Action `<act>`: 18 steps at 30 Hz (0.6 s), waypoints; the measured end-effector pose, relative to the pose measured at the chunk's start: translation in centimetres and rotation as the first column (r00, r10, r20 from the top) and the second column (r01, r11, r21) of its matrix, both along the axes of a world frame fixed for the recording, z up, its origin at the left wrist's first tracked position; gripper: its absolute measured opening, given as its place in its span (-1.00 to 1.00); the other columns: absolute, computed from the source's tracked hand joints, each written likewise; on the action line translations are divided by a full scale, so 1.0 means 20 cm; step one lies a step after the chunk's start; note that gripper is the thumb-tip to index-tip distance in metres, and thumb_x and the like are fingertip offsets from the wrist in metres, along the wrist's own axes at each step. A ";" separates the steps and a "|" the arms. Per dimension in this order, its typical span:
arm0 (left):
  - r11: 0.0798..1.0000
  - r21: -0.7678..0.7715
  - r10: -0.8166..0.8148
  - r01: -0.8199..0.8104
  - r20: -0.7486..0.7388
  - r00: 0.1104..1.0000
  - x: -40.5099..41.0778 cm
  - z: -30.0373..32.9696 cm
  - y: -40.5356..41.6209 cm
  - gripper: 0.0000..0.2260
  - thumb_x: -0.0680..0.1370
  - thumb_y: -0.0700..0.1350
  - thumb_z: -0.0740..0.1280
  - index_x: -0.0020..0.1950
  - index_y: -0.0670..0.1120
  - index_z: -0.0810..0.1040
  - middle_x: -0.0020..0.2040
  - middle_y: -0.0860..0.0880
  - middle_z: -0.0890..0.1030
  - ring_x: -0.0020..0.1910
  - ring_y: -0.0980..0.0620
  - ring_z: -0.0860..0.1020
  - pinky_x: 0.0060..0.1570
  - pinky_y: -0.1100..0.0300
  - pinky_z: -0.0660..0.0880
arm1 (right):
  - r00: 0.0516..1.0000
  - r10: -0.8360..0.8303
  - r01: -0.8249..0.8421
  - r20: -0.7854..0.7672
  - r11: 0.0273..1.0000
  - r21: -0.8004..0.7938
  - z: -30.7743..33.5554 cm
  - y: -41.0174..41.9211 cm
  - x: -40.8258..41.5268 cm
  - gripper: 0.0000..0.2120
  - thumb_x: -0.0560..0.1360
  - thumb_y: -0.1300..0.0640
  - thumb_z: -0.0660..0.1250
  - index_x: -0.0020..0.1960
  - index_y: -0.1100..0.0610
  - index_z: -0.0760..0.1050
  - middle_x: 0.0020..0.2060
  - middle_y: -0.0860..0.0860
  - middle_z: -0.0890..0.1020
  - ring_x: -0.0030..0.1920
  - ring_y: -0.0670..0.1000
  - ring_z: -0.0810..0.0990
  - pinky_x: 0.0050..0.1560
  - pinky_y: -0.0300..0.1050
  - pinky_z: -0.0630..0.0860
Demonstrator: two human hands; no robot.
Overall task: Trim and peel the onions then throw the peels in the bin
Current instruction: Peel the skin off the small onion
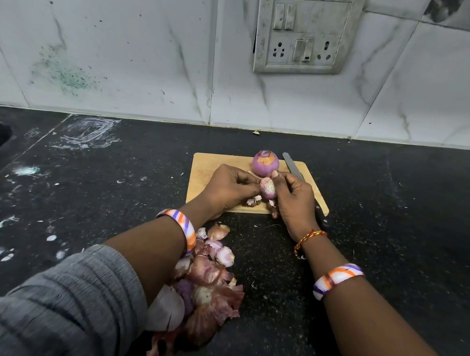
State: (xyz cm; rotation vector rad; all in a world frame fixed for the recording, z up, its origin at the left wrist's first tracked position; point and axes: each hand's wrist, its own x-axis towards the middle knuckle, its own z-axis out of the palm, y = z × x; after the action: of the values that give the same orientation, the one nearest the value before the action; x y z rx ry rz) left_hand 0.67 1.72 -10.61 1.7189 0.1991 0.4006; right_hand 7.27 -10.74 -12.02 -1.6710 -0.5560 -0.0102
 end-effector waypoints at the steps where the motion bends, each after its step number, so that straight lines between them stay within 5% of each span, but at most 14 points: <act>1: 1.000 0.014 0.007 -0.007 0.000 1.000 0.00 0.00 0.00 -0.85 0.40 -0.37 0.38 -0.05 -0.27 0.63 -0.29 -0.08 0.64 -0.29 0.00 0.53 -0.17 0.16 0.49 | 1.000 0.001 -0.001 -0.002 1.000 -0.005 0.00 0.00 0.00 -0.80 0.55 0.10 0.25 -0.23 0.03 0.55 -0.46 0.03 0.54 -0.57 -0.13 0.40 -0.56 -0.24 0.34; 4: 0.997 0.063 0.042 -0.042 0.002 0.999 -0.01 0.00 -0.01 -0.87 0.38 -0.38 0.38 -0.17 -0.19 0.65 -0.43 0.07 0.60 -0.46 0.19 0.51 -0.35 0.31 0.49 | 1.000 -0.009 0.009 0.001 0.999 -0.034 0.00 0.00 0.01 -0.84 0.54 0.08 0.27 -0.19 0.05 0.56 -0.43 -0.02 0.56 -0.53 -0.18 0.43 -0.52 -0.28 0.37; 9: 0.999 0.032 0.036 -0.034 -0.058 0.998 -0.02 0.01 -0.03 -0.82 0.40 -0.38 0.35 -0.38 -0.20 0.53 -0.39 -0.21 0.57 -0.62 0.14 0.45 -0.61 0.33 0.37 | 1.000 0.002 -0.003 -0.020 0.998 -0.064 0.01 -0.01 0.00 -0.87 0.54 0.11 0.27 -0.15 0.09 0.55 -0.38 0.06 0.58 -0.60 -0.18 0.42 -0.58 -0.28 0.36; 18: 0.981 0.127 0.157 -0.149 -0.055 0.986 0.01 0.00 -0.05 -0.83 0.31 -0.28 0.45 -0.42 -0.15 0.51 -0.58 -0.04 0.50 -0.64 0.13 0.41 -0.54 0.35 0.35 | 0.999 0.026 -0.029 -0.038 0.997 -0.069 0.05 -0.01 -0.04 -0.79 0.55 0.15 0.25 -0.25 0.09 0.50 -0.49 0.04 0.50 -0.68 -0.14 0.38 -0.66 -0.32 0.31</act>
State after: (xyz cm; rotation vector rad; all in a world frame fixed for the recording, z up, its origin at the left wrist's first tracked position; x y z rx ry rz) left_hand 0.92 0.64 -10.52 1.8446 0.3623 0.4793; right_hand 6.56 -10.99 -10.95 -1.7281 -0.5564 0.0607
